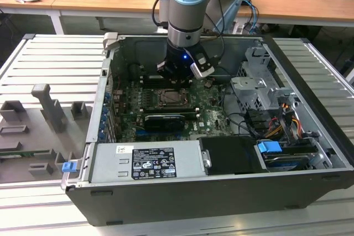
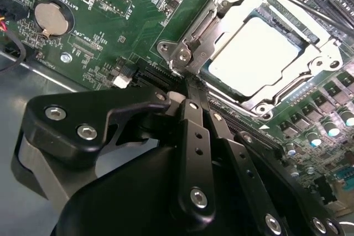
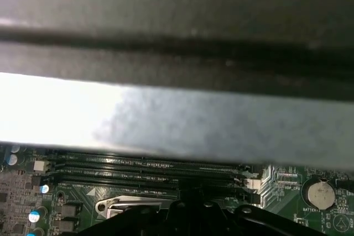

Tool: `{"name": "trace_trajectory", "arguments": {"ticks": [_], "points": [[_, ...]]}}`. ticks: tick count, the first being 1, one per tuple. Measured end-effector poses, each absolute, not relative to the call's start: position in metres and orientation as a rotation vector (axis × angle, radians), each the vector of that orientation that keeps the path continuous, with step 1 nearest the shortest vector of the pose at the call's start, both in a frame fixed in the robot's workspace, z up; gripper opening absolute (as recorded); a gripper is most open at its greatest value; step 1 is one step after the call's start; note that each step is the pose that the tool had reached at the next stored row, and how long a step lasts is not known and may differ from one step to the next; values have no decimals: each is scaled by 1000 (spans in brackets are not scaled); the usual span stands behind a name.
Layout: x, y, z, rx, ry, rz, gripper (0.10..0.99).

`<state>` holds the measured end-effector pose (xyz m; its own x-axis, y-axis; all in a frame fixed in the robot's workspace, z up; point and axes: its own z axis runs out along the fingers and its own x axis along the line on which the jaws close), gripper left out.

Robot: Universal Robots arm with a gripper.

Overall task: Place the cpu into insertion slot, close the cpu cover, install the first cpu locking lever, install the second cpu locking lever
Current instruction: 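Install the first cpu locking lever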

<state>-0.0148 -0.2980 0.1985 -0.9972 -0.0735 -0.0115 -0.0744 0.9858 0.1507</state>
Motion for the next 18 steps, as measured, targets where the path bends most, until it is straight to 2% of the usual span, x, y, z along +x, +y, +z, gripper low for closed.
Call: {"name": "trace_trajectory", "arguments": {"ticks": [18], "points": [[-15,-304,210,-116,3124,237,106]]}}
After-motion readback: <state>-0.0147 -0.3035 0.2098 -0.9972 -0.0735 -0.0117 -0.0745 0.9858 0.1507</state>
